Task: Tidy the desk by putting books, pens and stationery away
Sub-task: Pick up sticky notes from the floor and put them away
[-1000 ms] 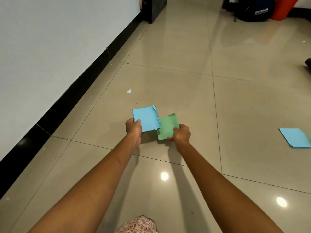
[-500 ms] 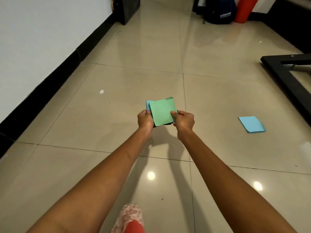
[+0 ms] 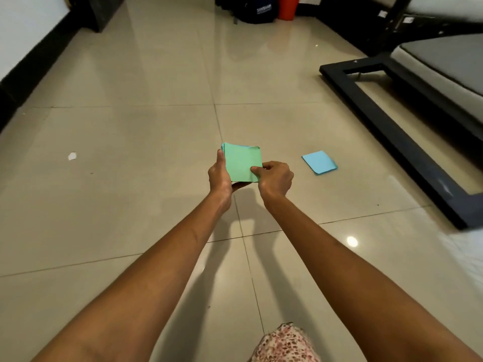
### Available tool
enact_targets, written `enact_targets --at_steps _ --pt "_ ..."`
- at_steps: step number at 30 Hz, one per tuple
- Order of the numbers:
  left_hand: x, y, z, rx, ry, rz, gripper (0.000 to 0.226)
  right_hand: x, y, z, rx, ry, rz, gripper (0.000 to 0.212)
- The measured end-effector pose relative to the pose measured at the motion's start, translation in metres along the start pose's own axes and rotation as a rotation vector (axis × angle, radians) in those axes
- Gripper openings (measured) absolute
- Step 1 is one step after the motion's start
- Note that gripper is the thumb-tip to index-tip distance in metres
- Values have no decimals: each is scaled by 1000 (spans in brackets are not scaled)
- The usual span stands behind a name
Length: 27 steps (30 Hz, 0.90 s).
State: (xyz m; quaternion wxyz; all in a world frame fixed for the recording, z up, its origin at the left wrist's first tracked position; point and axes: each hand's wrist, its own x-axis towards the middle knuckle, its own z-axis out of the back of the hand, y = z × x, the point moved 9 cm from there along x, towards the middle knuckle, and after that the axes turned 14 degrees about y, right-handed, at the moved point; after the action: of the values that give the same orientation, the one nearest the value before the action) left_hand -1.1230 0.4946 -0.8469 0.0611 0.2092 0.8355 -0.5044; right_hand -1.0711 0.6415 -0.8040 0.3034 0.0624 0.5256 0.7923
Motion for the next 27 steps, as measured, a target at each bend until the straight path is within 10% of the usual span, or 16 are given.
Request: enact_targets --at_steps 19,27 --pt "153 92 -83 188 49 111 7 183 -98 103 -115 -269 -90 31" --pt "188 132 -94 196 65 147 11 246 -144 121 -488 -88 -226 83"
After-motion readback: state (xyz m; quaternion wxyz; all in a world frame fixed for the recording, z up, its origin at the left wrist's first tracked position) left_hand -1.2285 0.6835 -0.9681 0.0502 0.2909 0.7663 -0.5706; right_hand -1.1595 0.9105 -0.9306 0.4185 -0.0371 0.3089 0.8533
